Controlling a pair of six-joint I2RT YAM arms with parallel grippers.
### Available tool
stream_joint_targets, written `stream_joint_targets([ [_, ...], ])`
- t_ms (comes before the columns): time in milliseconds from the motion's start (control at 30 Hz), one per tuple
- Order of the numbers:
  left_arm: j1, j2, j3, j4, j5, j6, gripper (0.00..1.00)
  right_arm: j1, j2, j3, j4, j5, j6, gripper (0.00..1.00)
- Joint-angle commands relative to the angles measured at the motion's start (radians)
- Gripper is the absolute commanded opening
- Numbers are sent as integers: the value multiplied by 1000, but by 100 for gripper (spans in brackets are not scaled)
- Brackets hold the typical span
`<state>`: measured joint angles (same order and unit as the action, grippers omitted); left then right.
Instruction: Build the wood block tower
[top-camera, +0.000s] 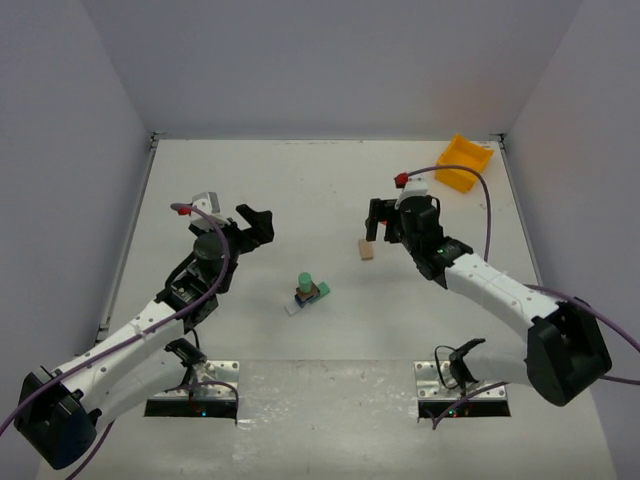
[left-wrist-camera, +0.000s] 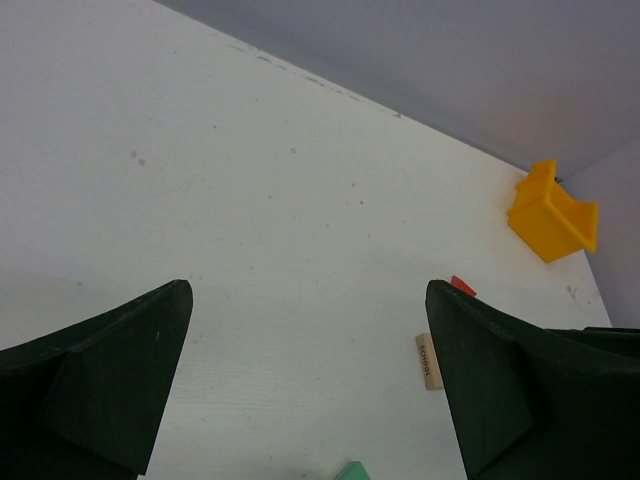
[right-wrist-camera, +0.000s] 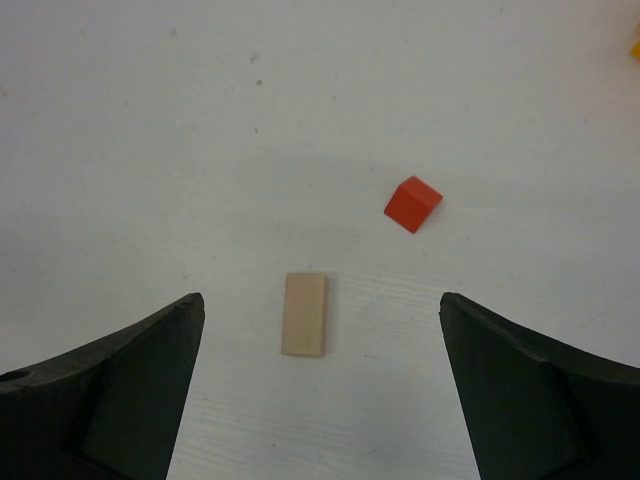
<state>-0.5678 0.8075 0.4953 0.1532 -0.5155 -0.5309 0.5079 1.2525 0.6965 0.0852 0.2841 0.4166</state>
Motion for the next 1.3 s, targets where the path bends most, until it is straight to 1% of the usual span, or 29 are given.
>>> stream_joint_targets([
  [0,2,12,19,29,-22,15,100,-70,141,97,-113,-154,69,99],
  [67,2,20,24,26,-30,17,100,-86,221,150,-144,-202,53,99],
  [267,2,21,26,26,-58,20,100,-88,403,288,-214,-233,-22,99],
  [433,2,26,26,36,-67,26,100,-83,469,301,-216,-242,-73,98],
  [533,3,35,44,17,-63,25,100,-75,504,325,-241,-237,-78,94],
  [667,2,28,45,7,-54,19,100,-44,532,332,-242,-233,-100,92],
  [733,2,23,45,-9,-54,6,100,-27,548,344,-249,-221,-119,92],
  [800,2,15,45,-20,-54,-3,100,-1,568,357,-266,-175,-127,90],
  [933,0,-2,43,-37,-54,-17,100,24,599,371,-282,-118,-122,78],
  [967,2,-4,43,-38,-52,-18,100,24,600,368,-282,-116,-111,70],
  [1000,2,-6,42,-40,-51,-19,100,26,598,364,-280,-114,-106,67],
  [1033,2,-8,42,-41,-49,-20,100,27,596,359,-279,-112,-102,65],
  [1167,2,-13,37,-41,-44,-23,100,27,579,334,-263,-89,-94,60],
  [1267,2,-11,38,-41,-42,-26,100,26,582,332,-259,-79,-91,49],
])
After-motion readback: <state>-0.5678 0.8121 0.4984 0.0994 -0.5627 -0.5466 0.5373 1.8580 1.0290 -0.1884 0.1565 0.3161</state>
